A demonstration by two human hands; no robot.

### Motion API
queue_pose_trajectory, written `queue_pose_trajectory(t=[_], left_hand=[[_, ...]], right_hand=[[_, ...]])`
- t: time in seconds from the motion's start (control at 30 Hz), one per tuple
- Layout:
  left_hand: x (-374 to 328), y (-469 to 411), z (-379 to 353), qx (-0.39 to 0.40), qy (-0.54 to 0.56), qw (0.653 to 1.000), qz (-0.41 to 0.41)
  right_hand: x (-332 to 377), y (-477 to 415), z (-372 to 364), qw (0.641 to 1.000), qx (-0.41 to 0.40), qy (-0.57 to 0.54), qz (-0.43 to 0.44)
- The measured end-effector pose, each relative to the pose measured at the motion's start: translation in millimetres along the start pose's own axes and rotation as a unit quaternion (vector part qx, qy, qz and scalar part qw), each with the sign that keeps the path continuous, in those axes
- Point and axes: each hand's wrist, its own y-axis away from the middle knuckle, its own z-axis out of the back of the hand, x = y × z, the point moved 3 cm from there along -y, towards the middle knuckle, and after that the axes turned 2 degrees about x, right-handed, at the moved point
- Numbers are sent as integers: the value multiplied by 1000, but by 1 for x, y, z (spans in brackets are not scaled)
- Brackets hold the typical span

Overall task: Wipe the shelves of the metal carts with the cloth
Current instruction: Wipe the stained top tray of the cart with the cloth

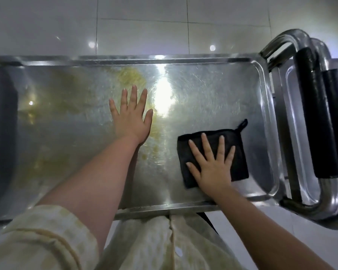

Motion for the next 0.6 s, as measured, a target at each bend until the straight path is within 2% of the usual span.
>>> queue_pose_trajectory(t=[0.13, 0.23, 0.3, 0.43, 0.6], left_hand=[[-1, 0, 0, -1, 2, 1000, -2], [-1, -1, -2, -7, 5, 1000, -3], [1, -2, -3, -13, 3, 1000, -4], [-1, -3, -3, -9, -2, 1000, -3], [-3, -3, -3, -2, -4, 1000, 2]], right_hand=[[26, -121, 37, 999, -40, -17, -24], [33, -203, 68, 999, -25, -24, -35], [38, -223, 76, 998, -17, -25, -47], [40, -170, 57, 998, -46, -29, -16], [23, 1, -6, 999, -38, -26, 26]])
